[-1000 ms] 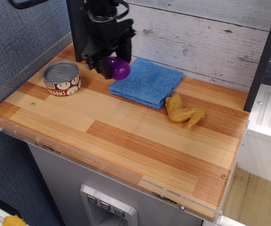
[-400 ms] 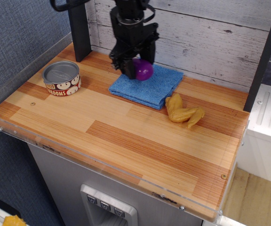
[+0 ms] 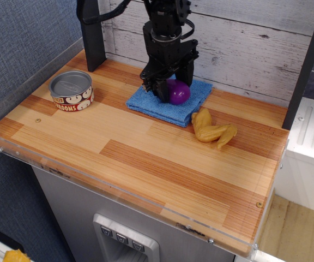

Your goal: Move the brinjal and place it on the blue napkin

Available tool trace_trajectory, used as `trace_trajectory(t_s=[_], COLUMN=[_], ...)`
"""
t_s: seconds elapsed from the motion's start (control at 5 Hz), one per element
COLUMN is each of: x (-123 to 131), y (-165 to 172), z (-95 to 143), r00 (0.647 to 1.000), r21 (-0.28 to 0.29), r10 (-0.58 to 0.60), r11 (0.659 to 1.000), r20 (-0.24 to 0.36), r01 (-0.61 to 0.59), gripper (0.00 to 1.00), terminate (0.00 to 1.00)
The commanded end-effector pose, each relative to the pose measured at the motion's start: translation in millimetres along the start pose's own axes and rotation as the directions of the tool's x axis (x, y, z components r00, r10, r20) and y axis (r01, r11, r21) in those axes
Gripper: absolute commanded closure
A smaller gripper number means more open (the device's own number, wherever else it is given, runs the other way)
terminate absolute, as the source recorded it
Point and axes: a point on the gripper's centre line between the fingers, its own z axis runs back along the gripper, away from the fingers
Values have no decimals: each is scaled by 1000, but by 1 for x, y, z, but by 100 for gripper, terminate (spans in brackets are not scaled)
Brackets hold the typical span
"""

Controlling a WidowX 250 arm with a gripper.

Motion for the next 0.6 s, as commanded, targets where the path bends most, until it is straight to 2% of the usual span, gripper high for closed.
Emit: trace_trajectory(t_s=[0.0, 0.2, 0.4], x=[-3, 1, 3], y=[-16, -16, -16], z=[16, 25, 40], r00=[998, 997, 997], r21=[-31, -22, -37], r10=[-64, -50, -59], r11=[997, 998, 997], r20=[22, 62, 58], r01=[65, 52, 61], gripper=[0, 0, 0], terminate=[0, 0, 0])
